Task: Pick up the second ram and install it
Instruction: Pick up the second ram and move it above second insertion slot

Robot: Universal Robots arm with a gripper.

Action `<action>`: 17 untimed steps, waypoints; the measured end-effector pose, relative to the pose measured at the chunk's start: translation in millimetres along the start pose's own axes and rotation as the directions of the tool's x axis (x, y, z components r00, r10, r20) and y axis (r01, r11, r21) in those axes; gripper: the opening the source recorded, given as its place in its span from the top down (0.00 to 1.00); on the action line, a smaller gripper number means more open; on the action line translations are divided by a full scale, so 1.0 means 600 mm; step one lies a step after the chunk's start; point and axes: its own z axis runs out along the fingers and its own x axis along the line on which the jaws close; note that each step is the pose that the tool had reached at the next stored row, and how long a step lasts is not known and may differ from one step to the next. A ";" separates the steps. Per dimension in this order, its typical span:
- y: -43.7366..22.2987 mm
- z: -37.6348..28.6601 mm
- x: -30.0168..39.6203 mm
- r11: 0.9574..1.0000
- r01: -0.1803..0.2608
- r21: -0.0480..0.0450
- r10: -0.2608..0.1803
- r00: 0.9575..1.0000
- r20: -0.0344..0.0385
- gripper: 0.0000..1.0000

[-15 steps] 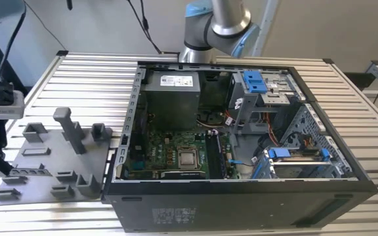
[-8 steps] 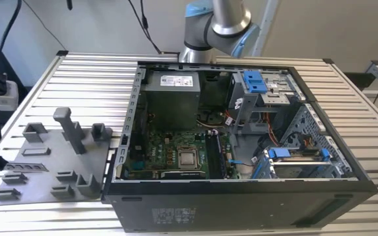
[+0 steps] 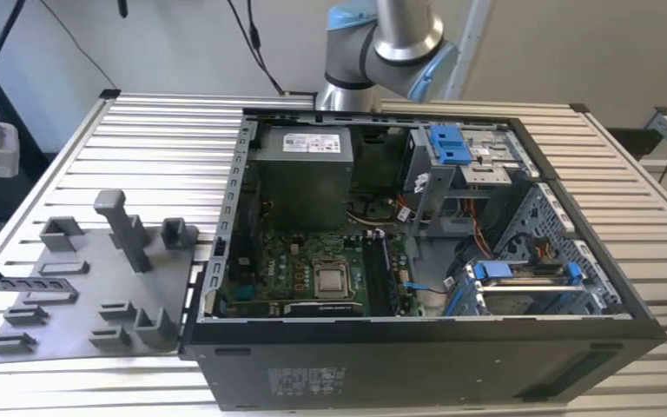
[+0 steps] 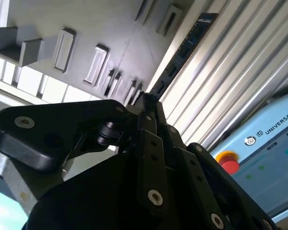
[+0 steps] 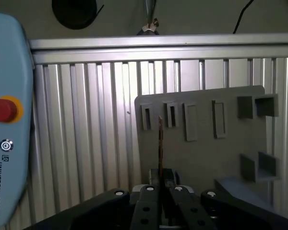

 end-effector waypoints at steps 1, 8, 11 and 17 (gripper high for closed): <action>0.000 -0.004 0.000 1.000 0.000 0.000 0.000 1.000 0.000 0.86; 0.000 -0.034 -0.003 1.000 0.000 0.000 0.000 1.000 0.000 0.86; -0.001 -0.047 -0.005 1.000 0.000 0.000 0.000 1.000 -0.001 0.86; -0.001 -0.074 -0.007 1.000 0.000 0.000 0.000 1.000 -0.001 0.86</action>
